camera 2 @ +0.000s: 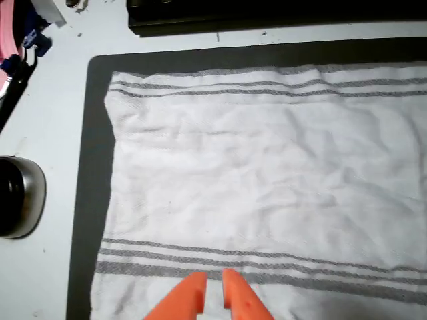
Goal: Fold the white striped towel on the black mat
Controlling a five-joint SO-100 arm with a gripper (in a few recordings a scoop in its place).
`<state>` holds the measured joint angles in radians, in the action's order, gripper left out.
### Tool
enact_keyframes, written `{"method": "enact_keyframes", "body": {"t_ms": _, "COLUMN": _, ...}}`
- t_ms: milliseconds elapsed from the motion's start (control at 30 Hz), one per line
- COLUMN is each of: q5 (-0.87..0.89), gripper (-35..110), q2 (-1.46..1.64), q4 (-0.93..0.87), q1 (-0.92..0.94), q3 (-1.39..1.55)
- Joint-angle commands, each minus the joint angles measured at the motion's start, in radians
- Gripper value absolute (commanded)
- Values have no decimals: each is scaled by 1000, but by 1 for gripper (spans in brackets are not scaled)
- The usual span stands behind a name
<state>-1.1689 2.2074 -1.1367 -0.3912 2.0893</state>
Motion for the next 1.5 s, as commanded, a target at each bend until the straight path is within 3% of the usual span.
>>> {"method": "enact_keyframes", "body": {"t_ms": 0, "q5": 49, "gripper": 6, "q2": -256, "q4": -11, "q1": -71, "q3": -230}}
{"method": "enact_keyframes", "body": {"t_ms": 267, "q5": 80, "gripper": 16, "q2": -698, "q4": -77, "q1": -190, "q3": -491}}
{"method": "enact_keyframes", "body": {"t_ms": 833, "q5": 169, "gripper": 17, "q2": -1111, "q4": 34, "q1": -285, "q3": -703}}
{"method": "enact_keyframes", "body": {"t_ms": 1133, "q5": 144, "gripper": 1, "q2": -1206, "q4": 49, "q1": -275, "q3": -683}}
{"method": "enact_keyframes", "body": {"t_ms": 1467, "q5": 132, "gripper": 0, "q2": -999, "q4": 3, "q1": -239, "q3": -661}}
